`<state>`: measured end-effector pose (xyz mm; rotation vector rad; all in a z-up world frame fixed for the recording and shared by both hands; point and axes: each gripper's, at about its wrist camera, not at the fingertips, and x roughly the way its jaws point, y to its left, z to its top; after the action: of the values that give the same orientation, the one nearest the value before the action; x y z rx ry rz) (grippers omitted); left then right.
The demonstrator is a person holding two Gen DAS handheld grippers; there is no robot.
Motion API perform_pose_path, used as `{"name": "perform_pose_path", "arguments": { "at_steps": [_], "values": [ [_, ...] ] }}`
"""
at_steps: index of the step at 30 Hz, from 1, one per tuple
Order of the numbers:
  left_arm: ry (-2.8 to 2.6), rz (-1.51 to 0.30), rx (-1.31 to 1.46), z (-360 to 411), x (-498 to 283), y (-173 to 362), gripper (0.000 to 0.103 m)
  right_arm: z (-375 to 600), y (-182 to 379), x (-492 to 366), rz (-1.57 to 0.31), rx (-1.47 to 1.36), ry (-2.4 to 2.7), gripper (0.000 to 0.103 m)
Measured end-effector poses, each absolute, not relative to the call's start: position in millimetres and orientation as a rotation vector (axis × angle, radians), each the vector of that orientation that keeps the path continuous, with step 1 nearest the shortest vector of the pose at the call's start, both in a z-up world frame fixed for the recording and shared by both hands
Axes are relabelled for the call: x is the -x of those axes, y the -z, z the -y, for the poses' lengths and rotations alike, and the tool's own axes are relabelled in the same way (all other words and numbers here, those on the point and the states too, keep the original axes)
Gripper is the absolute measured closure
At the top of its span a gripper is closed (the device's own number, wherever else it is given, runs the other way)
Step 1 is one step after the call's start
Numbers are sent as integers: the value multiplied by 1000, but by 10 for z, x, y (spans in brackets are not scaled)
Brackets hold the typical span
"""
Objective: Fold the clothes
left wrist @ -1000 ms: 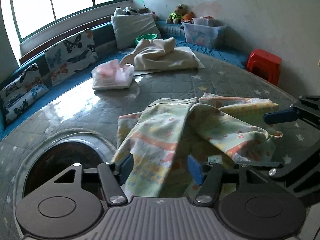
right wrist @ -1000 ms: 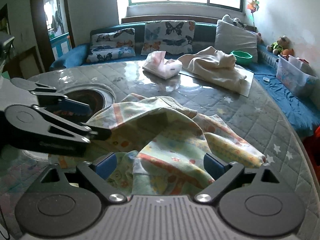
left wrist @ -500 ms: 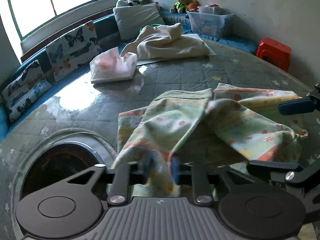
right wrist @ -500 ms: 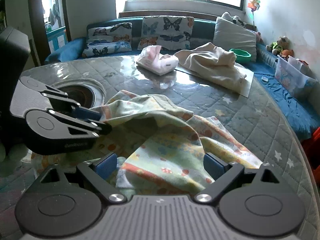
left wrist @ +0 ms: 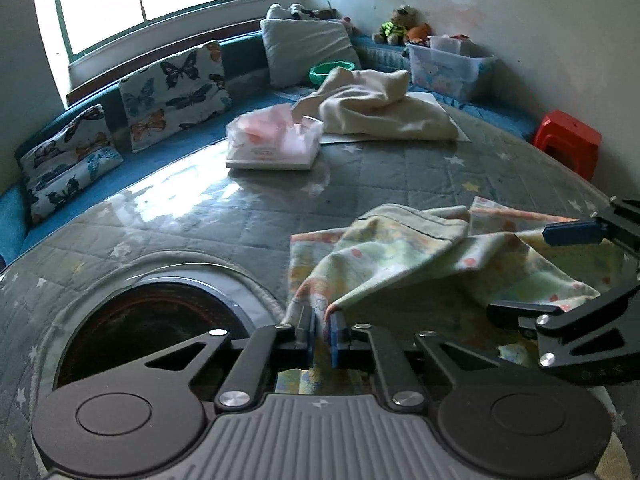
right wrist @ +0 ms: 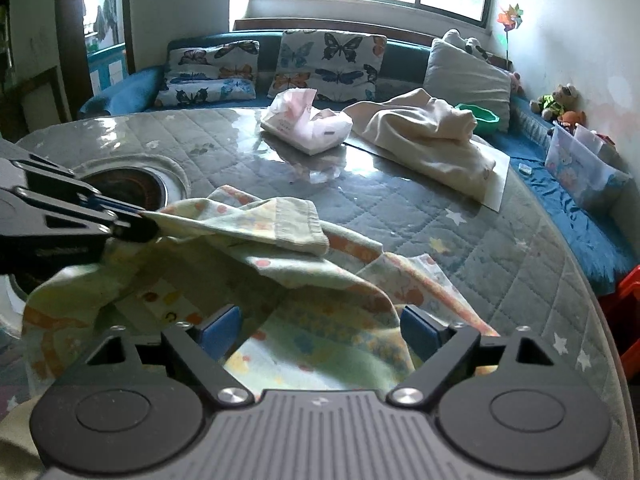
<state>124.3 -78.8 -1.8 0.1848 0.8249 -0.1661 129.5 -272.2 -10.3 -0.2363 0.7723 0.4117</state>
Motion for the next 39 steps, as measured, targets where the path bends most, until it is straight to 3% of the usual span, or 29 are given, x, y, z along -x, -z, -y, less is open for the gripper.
{"name": "perform_pose_path", "arguments": {
  "at_steps": [15, 39],
  "values": [
    [69, -826, -92, 264, -1182, -12, 97, 2605, 283, -1546, -776, 292, -366, 33],
    [-47, -823, 64, -536, -581, -13, 98, 2456, 396, -1905, -768, 288, -342, 35]
  ]
}}
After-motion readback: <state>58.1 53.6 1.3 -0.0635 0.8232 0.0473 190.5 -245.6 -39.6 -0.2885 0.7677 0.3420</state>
